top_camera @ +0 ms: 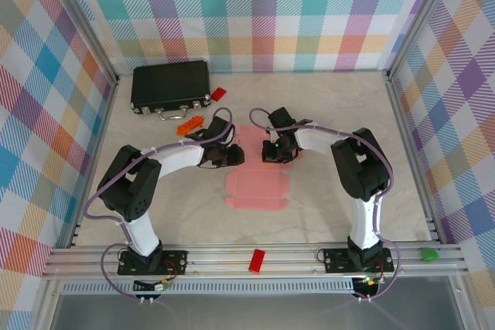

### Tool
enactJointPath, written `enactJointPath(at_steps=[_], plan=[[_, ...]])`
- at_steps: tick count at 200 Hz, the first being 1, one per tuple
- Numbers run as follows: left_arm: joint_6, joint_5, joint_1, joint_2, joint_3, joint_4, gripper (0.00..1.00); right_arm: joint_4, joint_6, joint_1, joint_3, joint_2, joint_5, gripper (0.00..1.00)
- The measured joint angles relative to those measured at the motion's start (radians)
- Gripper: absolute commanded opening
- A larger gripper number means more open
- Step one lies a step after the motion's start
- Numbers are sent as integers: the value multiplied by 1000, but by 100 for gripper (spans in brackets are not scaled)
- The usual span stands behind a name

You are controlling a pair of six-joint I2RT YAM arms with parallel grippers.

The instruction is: Fold the paper box

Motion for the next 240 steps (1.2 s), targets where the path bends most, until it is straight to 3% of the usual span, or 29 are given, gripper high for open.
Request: enactJointPath(at_steps=[61,128,202,223,240], plan=[[11,53,-19,63,45,19,31,3,0,0,0,0,0,7],[13,19,-20,49,56,1,35,4,15,1,0,-14,8,11],[71,-109,-50,-56,111,-126,39,6,31,-24,-88,-247,87,19],[95,-139,-83,-55,156,-171,30,1,35,-44,-140,-303,124,20],[114,-142,-113,-40,200,-188,13,-7,42,-69,-190,-348,144,21]])
